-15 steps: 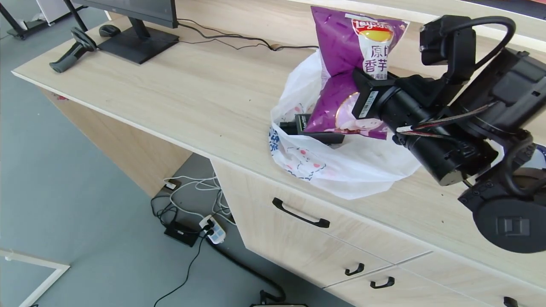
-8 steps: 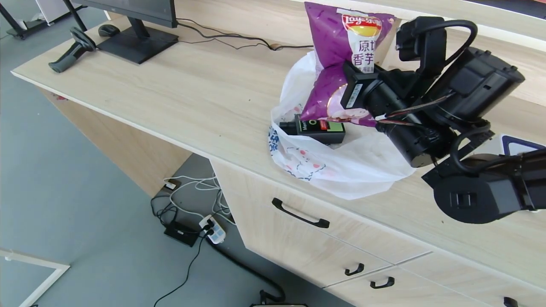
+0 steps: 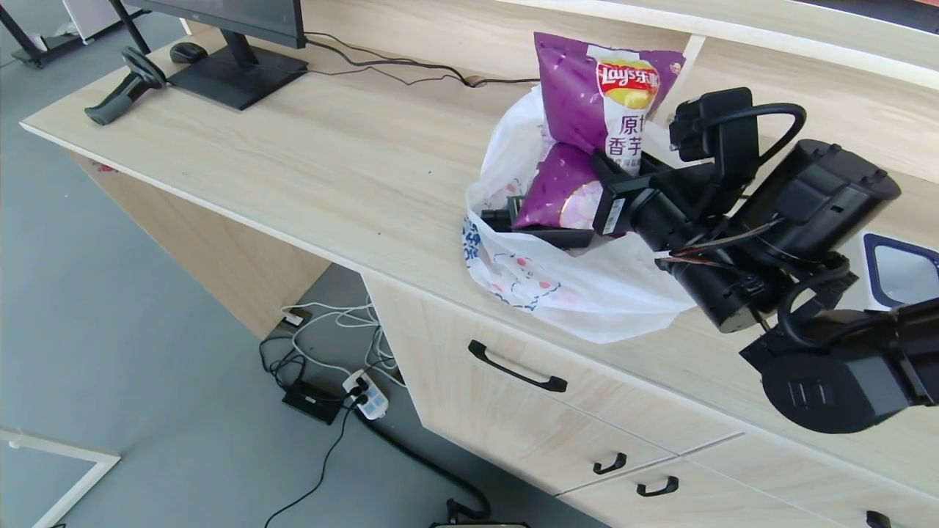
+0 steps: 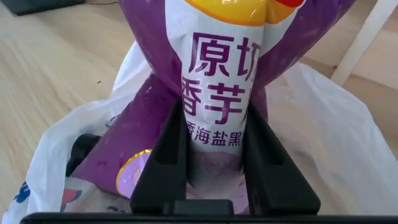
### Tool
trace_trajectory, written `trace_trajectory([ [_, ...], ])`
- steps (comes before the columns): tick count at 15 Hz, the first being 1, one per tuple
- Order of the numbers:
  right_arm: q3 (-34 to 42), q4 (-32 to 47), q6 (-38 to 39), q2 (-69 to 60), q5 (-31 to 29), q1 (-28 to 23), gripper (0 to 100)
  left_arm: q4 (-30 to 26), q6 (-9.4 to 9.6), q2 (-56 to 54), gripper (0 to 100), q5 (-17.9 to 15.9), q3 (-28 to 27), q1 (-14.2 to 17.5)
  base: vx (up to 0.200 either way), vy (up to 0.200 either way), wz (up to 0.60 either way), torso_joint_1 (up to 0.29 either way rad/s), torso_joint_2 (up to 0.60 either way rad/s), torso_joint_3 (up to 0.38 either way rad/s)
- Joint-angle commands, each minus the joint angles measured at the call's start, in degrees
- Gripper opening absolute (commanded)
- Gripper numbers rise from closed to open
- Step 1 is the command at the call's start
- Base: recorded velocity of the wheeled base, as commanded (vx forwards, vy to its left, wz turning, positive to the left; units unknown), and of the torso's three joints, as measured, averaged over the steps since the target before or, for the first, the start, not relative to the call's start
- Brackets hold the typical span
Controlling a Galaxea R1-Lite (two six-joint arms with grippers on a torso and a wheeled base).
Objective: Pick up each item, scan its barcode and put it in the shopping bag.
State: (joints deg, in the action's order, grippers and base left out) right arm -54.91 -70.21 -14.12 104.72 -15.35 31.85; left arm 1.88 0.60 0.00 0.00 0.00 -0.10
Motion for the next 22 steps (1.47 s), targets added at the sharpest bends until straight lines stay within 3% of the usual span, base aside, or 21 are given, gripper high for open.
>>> trace_trajectory([
  [1, 6.8, -0.2, -0.4, -5.5, -0.2, -0.1, 0, 0.0, 0.02, 0.1, 100, 0.0, 0.0, 0.0, 0.000, 0.000, 0.00, 0.000, 0.00, 0.000],
  [13, 18.8, -0.5, -5.7, -14.9, -0.4, 0.8, 0, -0.3, 0.46, 0.1, 100, 0.0, 0.0, 0.0, 0.000, 0.000, 0.00, 0.000, 0.00, 0.000],
  [18, 16.4, 1.9, -9.1, -14.3, -3.2, 1.9, 0, -0.4, 0.46, 0.0, 100, 0.0, 0.0, 0.0, 0.000, 0.000, 0.00, 0.000, 0.00, 0.000],
  [22, 15.9, 3.0, -4.4, -10.1, -4.4, 3.6, 0, -0.5, 0.98, 0.0, 100, -0.1, 0.0, 0.0, 0.000, 0.000, 0.00, 0.000, 0.00, 0.000],
])
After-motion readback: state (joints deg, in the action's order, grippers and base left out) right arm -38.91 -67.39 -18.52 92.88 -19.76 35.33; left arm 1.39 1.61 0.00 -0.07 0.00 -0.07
